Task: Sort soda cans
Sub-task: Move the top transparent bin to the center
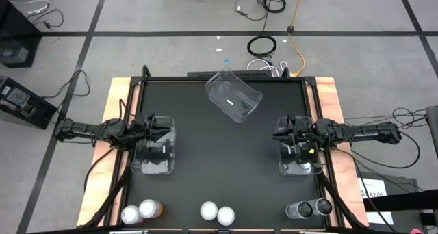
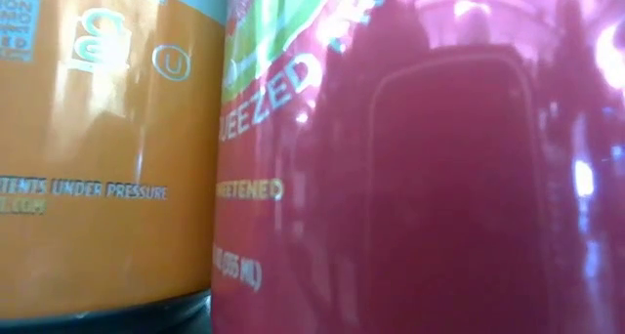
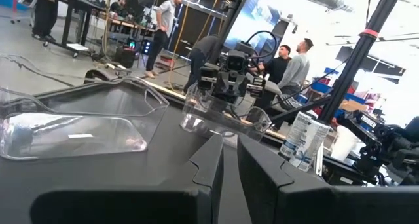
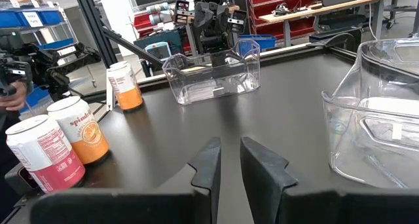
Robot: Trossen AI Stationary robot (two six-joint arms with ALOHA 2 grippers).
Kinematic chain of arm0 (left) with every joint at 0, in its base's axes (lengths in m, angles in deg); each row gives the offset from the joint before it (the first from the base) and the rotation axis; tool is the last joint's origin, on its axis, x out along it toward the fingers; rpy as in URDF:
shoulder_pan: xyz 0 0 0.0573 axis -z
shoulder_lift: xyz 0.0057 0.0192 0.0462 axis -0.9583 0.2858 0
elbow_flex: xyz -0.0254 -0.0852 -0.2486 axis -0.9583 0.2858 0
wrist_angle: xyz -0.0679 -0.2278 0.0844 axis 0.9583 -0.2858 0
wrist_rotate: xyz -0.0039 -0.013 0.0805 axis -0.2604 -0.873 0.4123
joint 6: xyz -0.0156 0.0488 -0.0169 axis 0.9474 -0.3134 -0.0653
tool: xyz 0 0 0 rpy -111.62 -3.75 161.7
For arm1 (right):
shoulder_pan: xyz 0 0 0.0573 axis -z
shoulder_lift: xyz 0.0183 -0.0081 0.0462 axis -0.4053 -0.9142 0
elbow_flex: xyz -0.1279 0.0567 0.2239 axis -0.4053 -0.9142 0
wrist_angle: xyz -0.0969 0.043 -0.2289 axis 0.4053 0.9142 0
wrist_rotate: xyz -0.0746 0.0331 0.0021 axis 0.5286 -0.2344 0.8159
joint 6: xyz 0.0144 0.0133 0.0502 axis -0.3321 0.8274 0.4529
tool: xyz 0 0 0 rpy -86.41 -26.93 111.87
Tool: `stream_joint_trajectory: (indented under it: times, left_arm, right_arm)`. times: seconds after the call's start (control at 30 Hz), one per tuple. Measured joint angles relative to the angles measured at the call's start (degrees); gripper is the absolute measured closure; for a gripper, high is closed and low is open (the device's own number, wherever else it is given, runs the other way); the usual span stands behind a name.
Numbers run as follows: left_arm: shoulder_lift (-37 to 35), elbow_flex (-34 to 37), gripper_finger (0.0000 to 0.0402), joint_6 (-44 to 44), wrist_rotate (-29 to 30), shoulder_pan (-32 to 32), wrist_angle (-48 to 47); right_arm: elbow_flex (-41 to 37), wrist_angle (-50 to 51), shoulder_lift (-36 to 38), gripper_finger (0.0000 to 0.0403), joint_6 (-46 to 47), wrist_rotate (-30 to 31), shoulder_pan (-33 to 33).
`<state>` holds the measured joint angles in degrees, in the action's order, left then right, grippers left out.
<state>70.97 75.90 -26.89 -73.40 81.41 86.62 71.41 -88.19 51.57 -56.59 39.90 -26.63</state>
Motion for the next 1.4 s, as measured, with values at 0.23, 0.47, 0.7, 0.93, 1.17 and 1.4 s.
stream_joint_trajectory:
  times: [0.23,0.47,0.7,0.93,1.17,1.4]
  left_arm:
    - [0.01,-0.02,0.0344,0.0,0.0,-0.02,-0.05]
    - [0.01,-0.04,0.0344,-0.02,1.19,-0.02,-0.04]
    - [0.0,-0.07,0.0344,-0.08,1.29,-0.01,-0.04]
    - [0.01,-0.07,0.0287,-1.46,1.33,-0.02,-0.04]
    - [0.01,-0.08,0.0231,1.21,0.38,-0.02,1.73]
    - [-0.02,-3.73,0.0228,4.3,0.63,-0.01,4.39]
  right_arm:
    - [0.01,0.0,0.01,0.0353,0.0,0.0,-0.01]
    - [0.01,0.01,0.01,0.0353,0.0,0.0,-0.01]
    - [0.0,0.0,-0.01,0.0353,0.0,0.0,0.0]
    - [0.0,0.0,0.0,0.0353,0.0,0.0,-0.01]
    - [0.02,0.01,0.01,0.0353,0.0,0.0,-0.01]
    - [0.01,0.0,0.0,0.0353,0.0,0.0,-0.01]
